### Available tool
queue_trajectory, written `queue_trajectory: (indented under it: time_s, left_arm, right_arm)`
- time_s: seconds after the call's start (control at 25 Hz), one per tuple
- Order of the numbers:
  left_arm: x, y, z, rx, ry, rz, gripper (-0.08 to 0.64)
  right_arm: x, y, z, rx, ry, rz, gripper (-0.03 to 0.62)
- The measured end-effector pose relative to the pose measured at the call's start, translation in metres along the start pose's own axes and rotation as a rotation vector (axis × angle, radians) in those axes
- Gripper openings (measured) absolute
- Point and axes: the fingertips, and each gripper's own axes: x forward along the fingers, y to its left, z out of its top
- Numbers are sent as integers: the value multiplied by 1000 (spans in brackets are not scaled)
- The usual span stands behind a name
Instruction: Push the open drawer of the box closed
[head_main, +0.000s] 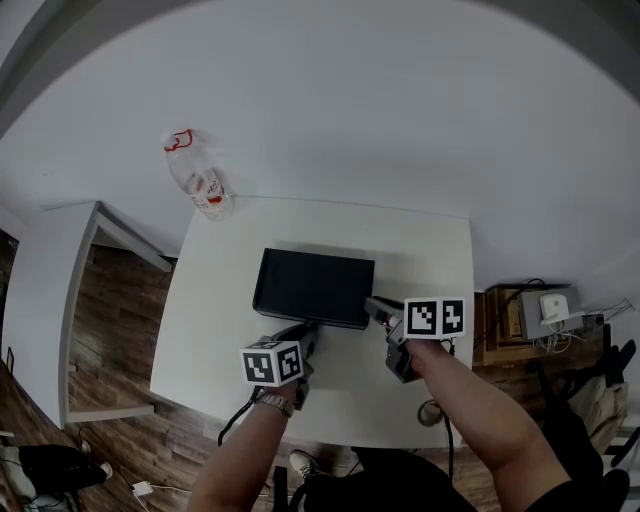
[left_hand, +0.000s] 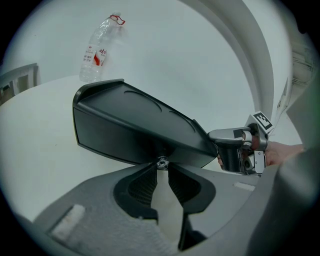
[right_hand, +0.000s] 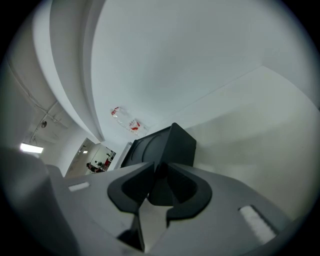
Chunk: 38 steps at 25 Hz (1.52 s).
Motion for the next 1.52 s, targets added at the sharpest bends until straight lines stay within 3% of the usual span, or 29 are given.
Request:
queue_trajectory:
  time_s: [0.2,0.32,0.4,0.44,0.52,0.64,0.68,0.72,0.92,1.16,1.52]
  left_arm:
    - [-14,1,-4,-26,-25,-1,74]
    - [-36,-2,-14,-44,-55,-49,72]
    - [-58,-11,-24,-60,-81,-122,72]
    - [-73,-19,-31,-69,-94,-176,57]
    - [-108,-37,-50,-87,-110,-301,0]
    - [-161,-51,-86,-109,-96,-413,0]
    - [-177,-52,-98,-115,-90,-430,0]
    - [-192,-53,-109,-124,-88,-444,0]
    - [-260,-62,-143,-190,-124,-518,-2]
    - [-318,-76,-170,-202,-147,-631,-2]
    - [-361,-88,-193,-153,-142,-702,-2]
  right_arm:
    - [0,-1,0,-10,0,-3,91]
    - [0,-2,1,-14,-16,29,95]
    - [-6,-3,1,-8,-36,57,170]
    - [-12,-2,1,-3,-54,67,172]
    - [-30,3,-5,6,-97,82,143]
    - [-60,20,-25,6,-135,108,70]
    - [-69,27,-35,4,-141,118,15]
    - [-77,36,-46,5,-146,131,5]
    - [-111,98,-116,63,-181,253,3]
    - [-146,191,-216,80,-207,401,3]
    - [-189,250,-333,-4,-219,417,3]
